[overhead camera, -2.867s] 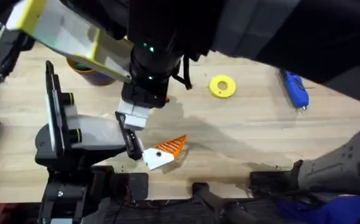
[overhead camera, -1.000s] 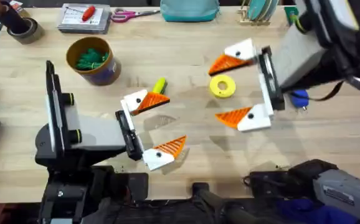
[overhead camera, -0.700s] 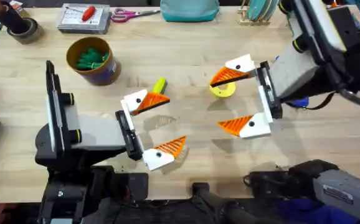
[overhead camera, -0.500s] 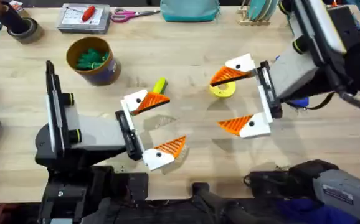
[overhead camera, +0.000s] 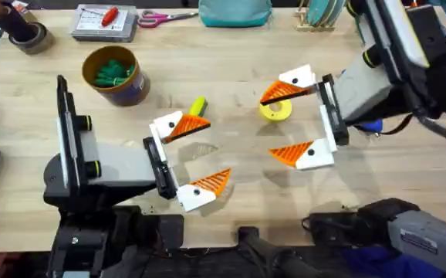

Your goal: Pick up the gripper from the table and insert it into the empty holder that is missing its gripper. Then pick up a screw, insert it into the mounting hole, and use the screwdriver to tighten it. Finally, clean up the table by picking up the vegetable and placing it into the bucket.

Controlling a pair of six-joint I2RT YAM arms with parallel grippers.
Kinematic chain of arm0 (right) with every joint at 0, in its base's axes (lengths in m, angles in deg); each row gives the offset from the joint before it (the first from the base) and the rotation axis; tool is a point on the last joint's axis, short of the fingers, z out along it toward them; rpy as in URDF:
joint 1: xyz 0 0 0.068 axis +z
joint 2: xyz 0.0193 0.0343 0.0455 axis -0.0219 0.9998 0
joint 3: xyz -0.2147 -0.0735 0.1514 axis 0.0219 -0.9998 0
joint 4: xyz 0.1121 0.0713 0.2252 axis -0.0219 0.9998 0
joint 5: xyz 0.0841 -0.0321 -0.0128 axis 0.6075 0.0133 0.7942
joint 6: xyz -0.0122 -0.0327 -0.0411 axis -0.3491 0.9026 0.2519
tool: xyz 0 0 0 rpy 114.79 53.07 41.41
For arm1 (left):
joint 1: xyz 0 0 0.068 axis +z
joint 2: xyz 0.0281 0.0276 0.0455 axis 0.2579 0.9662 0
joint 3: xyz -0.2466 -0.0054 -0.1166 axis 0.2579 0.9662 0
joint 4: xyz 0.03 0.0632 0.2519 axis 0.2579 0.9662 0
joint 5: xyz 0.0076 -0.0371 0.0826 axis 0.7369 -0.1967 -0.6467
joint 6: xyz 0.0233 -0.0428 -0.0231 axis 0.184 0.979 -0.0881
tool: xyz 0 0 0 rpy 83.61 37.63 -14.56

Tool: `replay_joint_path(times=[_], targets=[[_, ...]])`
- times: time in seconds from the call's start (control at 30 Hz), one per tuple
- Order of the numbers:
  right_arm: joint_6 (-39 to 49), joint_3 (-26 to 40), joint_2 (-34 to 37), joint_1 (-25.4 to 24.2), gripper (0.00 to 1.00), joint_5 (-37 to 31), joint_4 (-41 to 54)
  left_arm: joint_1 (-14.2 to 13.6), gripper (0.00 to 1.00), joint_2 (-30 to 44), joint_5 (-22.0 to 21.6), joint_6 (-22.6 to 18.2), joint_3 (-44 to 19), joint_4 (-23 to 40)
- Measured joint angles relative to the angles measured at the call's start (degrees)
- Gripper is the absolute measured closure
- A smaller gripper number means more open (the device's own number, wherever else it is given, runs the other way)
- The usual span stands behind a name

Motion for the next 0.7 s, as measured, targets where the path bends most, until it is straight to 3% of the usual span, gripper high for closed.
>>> replay_joint_path(times=[0.3,0.33,0.37,0.43,0.5,0.7], targets=[[0.02,0.00,0.00,0.00,0.004,-0.11,-0.02,0.00,0.024,0.00,0.00,0.06,0.00,0.00],[0.04,0.00,0.00,0.00,0.004,-0.11,-0.02,0.00,0.141,0.02,0.02,0.11,0.00,0.00],[0.02,0.00,0.00,0.00,0.004,-0.11,-0.02,0.00,0.608,0.00,0.00,0.00,0.00,0.00],[0.02,0.00,0.00,0.00,0.004,-0.11,-0.02,0.00,0.918,0.00,0.00,-0.02,0.00,0.00],[0.02,0.00,0.00,0.00,0.004,-0.11,-0.11,0.00,0.992,0.01,0.00,-0.20,0.00,0.00],[-2.68,0.00,0.00,-0.04,0.004,-0.59,-3.12,0.00,0.992,0.02,0.00,-0.22,0.00,-0.02]])
